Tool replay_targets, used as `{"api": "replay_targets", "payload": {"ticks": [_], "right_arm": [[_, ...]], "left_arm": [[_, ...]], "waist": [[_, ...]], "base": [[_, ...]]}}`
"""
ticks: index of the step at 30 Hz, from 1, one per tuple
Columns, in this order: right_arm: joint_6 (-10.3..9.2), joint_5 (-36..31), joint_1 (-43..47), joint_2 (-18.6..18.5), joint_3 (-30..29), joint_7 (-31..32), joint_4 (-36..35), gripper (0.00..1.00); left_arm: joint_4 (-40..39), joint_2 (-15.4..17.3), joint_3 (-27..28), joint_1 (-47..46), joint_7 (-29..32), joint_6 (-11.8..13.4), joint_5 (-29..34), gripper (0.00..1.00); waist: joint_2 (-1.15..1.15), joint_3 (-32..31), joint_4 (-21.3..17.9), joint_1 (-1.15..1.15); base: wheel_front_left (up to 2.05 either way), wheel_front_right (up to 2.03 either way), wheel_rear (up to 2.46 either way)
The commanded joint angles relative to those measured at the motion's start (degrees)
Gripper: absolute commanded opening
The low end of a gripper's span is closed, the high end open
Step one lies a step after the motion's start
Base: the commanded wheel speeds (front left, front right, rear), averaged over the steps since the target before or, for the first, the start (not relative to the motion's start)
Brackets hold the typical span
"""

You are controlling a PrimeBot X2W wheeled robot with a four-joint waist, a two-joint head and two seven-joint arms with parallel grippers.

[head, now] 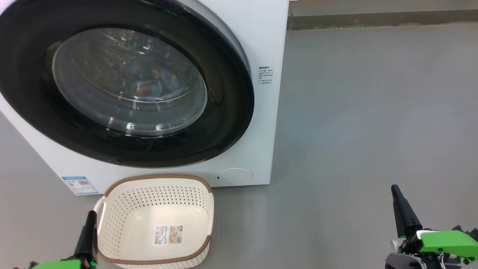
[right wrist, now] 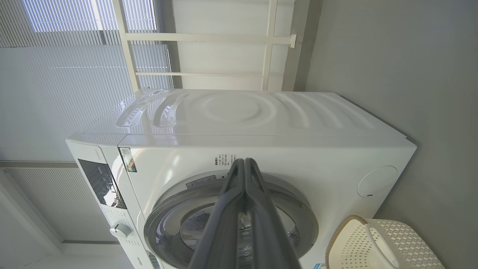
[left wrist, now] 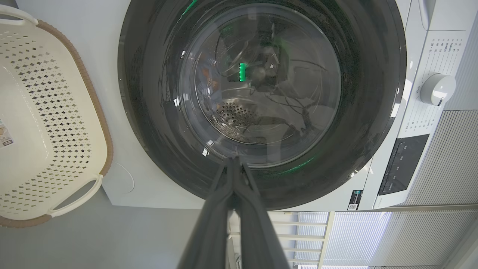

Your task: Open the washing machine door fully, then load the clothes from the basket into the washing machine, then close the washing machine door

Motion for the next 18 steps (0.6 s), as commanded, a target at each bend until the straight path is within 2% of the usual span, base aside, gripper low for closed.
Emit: {"api": "replay_targets", "payload": {"ticks": [1,18], "right_arm": [[-0.04,-0.2,-0.6,0.0,1.4,0.4,-1.7,0.00],[-0.04,-0.2,-0.6,0.0,1.3,0.5,-1.7,0.00]], "left_arm": [[-1.5,0.9,1.9,-2.2,0.4,-0.2,-0.2,0.00],[-1.5,0.9,1.9,-2.2,0.4,-0.2,-0.2,0.00]], "waist": [[0.00,0.0,0.0,0.00],[0.00,0.0,0.0,0.00]], "base": [[0.00,0.00,0.00],[0.00,0.00,0.00]]}}
